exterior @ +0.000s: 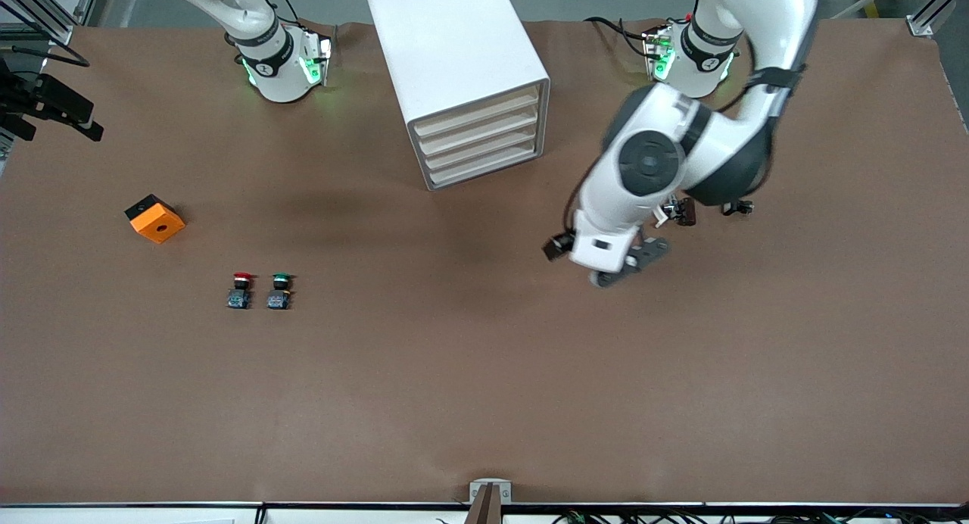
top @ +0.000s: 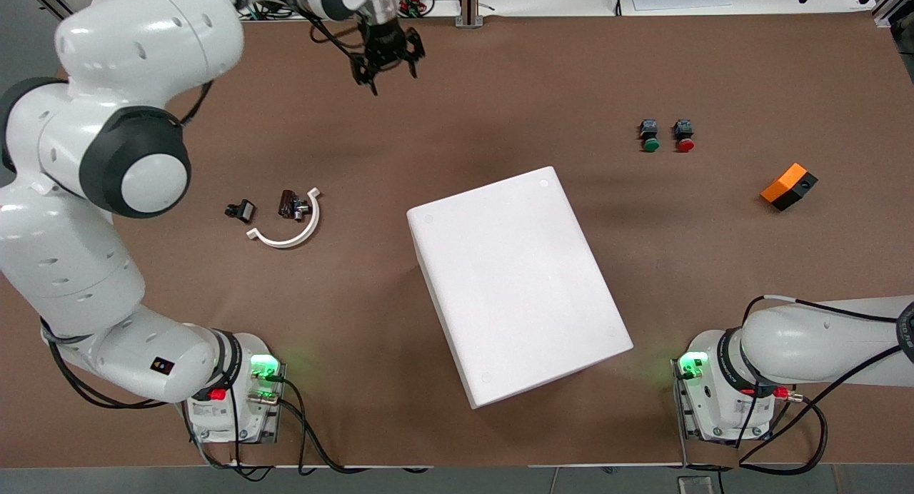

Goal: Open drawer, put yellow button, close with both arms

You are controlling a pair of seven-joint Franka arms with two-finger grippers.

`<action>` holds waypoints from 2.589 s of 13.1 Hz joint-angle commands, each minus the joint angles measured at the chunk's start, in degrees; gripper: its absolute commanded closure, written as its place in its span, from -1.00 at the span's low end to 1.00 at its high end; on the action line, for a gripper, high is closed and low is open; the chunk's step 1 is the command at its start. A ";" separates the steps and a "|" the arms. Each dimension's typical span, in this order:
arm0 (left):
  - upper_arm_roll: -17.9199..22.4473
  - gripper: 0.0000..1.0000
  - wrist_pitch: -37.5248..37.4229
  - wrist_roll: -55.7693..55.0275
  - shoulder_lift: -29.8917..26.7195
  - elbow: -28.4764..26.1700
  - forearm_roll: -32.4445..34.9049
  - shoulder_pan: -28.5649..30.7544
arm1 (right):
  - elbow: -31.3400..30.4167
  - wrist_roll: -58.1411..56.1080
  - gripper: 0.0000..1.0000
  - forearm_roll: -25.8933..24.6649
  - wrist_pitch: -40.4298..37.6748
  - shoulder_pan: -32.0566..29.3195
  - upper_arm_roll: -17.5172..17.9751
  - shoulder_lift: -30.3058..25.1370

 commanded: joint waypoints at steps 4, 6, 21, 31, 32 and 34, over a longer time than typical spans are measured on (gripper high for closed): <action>-0.53 -1.00 -1.80 2.50 -5.07 0.32 2.70 11.89 | 1.52 -0.47 -1.00 -0.60 -0.85 0.78 -0.18 0.70; -0.62 -1.00 -1.80 5.66 -5.08 1.54 2.78 15.67 | 1.52 -0.47 -1.00 -0.60 -0.85 0.86 -0.09 0.70; -0.45 -1.00 -18.22 42.05 -17.99 1.55 4.37 29.04 | 1.52 -0.38 -1.00 -0.60 -0.85 1.66 -0.18 0.88; 3.77 -1.00 -20.79 55.51 -27.65 -4.94 3.31 28.79 | 1.52 -0.47 -1.00 -0.60 -0.85 1.66 -0.18 1.14; 3.69 -1.00 -20.35 55.51 -28.88 -6.87 2.44 28.61 | 1.52 -0.38 -1.00 -0.60 -0.85 1.66 -0.18 1.14; 3.34 -1.00 -18.51 55.51 -31.69 -10.65 0.85 27.91 | 1.52 -0.47 -1.00 -0.69 -0.85 1.66 -0.18 1.14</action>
